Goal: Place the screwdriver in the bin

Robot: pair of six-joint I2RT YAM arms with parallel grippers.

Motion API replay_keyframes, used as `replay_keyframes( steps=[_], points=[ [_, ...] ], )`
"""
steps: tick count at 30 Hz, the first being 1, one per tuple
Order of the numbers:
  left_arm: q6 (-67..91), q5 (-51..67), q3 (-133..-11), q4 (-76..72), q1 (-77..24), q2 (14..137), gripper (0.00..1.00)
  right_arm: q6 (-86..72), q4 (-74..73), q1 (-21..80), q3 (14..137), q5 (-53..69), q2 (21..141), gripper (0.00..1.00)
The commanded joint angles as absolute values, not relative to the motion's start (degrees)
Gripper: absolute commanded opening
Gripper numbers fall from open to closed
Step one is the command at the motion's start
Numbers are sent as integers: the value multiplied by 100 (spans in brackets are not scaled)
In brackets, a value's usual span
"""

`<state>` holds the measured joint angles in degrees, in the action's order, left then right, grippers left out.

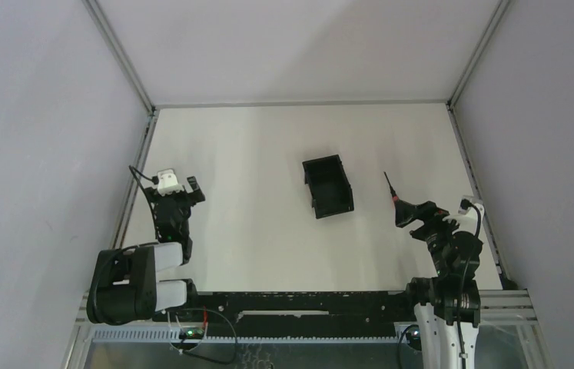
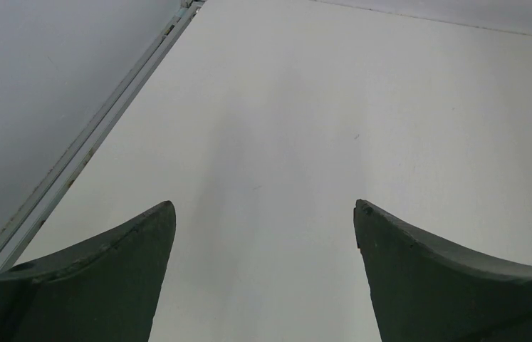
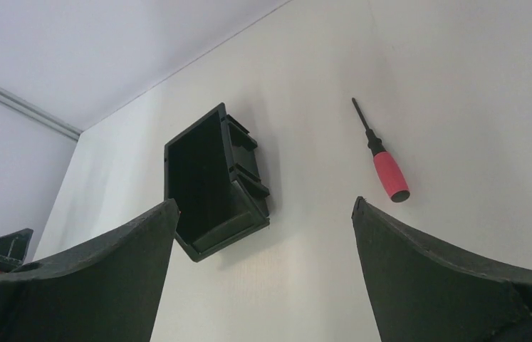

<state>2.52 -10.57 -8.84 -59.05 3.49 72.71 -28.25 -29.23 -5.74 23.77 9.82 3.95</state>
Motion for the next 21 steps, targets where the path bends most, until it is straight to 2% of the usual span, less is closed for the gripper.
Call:
replay_keyframes(
  steps=[1, 4, 9, 11, 16, 21],
  points=[
    [157, -1099, -1101, -6082, 321, 7216, 100, -3160, -2993, -545, 2414, 640, 288, 100],
    [158, -1099, -1103, -6082, 325, 7216, 100, -3319, -3111, -545, 2517, 325, 244, 100],
    [158, -1099, -1105, -6082, 325, 7215, 100, -2695, -2500, -545, 2796, 1076, 330, 100],
    [158, -1103, -1100, -6081, 325, 7216, 100, -2489, -2349, -545, 3152, 1104, 758, 98],
    [158, -1099, -1099, -6082, 325, 7215, 100, -1478, -2962, -545, 5003, 1084, 2862, 96],
    [155, -1103, -1103, -6074, 325, 7215, 100, -685, -4681, -488, 7286, 727, 5613, 97]
  ],
)
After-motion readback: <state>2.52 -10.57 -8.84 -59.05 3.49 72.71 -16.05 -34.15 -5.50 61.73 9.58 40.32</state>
